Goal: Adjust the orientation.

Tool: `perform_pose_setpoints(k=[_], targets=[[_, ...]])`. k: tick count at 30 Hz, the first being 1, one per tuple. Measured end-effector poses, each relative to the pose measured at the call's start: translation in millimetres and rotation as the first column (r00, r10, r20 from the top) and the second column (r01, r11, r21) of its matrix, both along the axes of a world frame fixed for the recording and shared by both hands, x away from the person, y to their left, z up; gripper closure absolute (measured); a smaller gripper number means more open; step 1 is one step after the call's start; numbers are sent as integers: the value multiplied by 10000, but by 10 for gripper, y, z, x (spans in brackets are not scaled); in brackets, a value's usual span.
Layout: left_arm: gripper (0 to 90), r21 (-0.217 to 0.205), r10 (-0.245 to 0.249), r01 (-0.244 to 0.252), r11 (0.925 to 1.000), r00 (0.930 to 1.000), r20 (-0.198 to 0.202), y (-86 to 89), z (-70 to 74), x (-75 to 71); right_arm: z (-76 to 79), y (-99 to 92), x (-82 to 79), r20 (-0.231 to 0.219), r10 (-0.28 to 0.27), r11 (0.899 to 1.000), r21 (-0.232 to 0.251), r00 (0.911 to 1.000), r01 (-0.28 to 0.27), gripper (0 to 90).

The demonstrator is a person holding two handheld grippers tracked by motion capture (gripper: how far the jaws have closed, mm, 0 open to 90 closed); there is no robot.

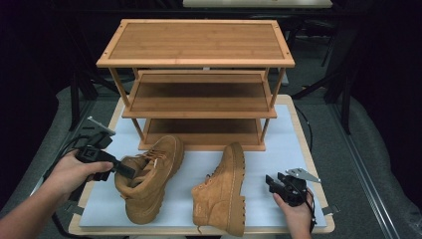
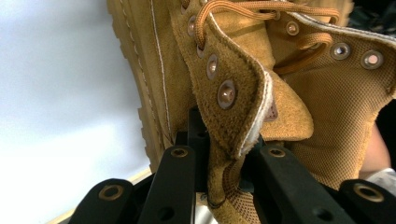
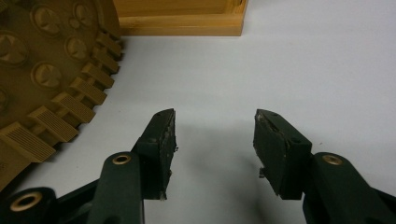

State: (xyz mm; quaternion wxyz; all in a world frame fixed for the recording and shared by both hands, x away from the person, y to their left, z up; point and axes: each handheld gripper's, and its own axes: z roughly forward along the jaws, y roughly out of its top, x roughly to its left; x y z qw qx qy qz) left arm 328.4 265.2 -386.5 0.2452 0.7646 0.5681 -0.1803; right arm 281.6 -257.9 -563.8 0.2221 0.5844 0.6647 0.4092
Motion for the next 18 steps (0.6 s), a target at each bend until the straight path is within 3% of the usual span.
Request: perform_pose_setpoints(k=[10,18], targets=[[815,-298,-198,218,9993,9976,660,47,438,-175,4,-11,-2,-89,12,10000,-53,10000,-13,485],[815,-614,-229,288,9977,9952,947,73,719,-291,0,-9,-2,-222,-9,10000,-56,9998,8,485]])
